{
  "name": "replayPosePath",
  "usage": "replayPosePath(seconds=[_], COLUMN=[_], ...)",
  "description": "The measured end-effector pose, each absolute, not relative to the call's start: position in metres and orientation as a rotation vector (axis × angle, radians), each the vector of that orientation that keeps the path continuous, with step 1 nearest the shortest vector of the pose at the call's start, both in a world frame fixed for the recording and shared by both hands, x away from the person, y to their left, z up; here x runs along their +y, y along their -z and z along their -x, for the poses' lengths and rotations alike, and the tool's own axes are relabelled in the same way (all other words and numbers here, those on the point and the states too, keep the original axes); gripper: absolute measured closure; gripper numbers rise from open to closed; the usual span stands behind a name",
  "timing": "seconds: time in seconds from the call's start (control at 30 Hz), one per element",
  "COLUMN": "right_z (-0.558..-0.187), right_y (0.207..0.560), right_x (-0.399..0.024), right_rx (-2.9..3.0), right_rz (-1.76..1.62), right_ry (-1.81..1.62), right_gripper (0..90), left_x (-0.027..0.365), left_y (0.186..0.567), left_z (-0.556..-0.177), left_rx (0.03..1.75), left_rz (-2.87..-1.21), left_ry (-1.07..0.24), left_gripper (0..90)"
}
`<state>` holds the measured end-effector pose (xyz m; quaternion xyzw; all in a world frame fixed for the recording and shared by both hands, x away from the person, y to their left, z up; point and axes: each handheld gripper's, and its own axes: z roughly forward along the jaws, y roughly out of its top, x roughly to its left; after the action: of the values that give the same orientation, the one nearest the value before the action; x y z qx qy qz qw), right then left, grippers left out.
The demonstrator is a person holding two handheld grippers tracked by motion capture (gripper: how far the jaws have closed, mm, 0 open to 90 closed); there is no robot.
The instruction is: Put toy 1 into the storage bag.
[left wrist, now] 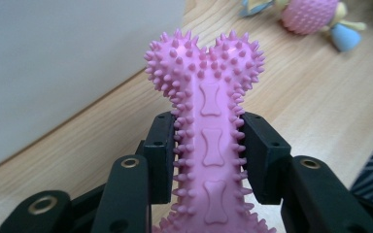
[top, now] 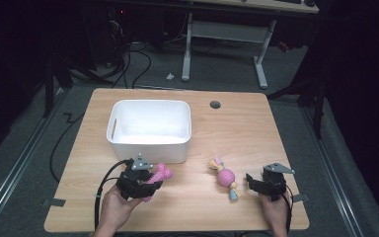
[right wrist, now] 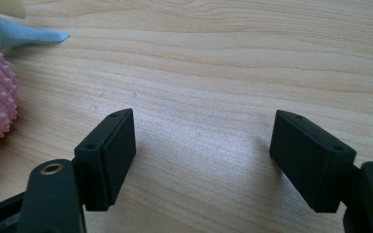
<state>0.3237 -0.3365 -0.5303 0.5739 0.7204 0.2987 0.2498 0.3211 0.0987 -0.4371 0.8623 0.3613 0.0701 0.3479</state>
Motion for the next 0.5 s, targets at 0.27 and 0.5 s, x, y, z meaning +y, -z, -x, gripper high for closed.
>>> replayPosePath(seconds=[0.27, 0.5], right_z=[-0.324, -0.324], right_y=[0.53, 0.53], right_x=[-0.336, -0.337], right_rx=[1.962, 1.963], right_rz=[-1.56, -1.56], right_ry=[-0.811, -0.811], right_gripper=[25.1, 25.1], left_x=[0.109, 0.123], left_y=[0.413, 0.385], left_z=[-0.32, -0.326], left_rx=[0.914, 0.909], left_rz=[-2.218, -2.182], left_ry=[-0.202, -0.241], left_gripper=[59.5, 59.5])
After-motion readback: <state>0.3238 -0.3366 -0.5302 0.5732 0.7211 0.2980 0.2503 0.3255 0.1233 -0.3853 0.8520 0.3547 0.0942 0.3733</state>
